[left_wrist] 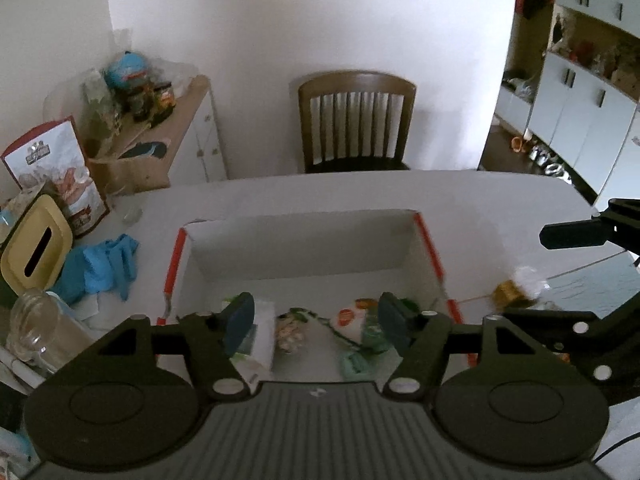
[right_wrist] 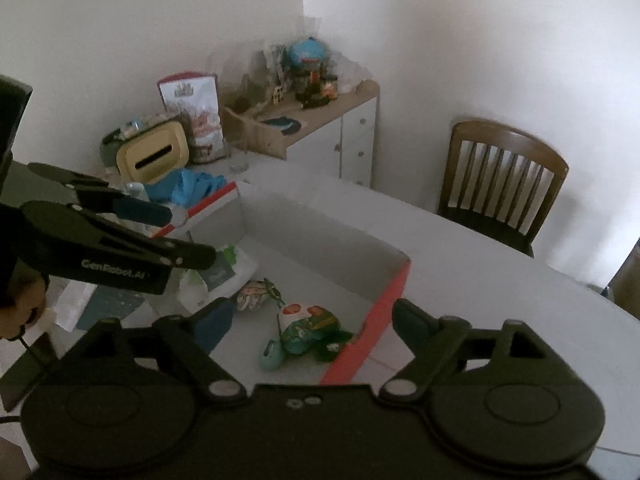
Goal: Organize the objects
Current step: 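Move both grippers back toward the remaining items on the table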
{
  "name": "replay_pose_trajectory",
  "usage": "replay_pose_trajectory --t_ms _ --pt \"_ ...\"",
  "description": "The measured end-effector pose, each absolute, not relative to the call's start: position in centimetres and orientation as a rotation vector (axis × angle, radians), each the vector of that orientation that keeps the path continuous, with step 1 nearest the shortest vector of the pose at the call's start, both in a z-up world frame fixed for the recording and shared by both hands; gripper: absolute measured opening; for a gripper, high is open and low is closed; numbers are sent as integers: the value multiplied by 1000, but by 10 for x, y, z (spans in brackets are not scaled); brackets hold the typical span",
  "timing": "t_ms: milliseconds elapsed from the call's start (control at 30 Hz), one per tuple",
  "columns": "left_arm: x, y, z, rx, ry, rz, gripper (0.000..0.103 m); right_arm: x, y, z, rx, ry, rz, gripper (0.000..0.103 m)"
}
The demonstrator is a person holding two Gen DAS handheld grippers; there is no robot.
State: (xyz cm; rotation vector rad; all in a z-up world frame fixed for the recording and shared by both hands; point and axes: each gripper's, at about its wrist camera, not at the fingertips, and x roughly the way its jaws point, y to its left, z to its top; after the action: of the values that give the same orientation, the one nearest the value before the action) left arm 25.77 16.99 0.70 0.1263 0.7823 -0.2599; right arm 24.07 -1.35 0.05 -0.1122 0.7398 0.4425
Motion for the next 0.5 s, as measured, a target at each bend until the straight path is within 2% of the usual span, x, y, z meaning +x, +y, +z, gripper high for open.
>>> replay_pose_trajectory --t_ms 200,500 --pt "233 145 13 118 760 -286 77 208 -50 10 -79 695 451 102" --pt "202 103 14 104 701 -327 83 174 -111 12 -31 667 413 102"
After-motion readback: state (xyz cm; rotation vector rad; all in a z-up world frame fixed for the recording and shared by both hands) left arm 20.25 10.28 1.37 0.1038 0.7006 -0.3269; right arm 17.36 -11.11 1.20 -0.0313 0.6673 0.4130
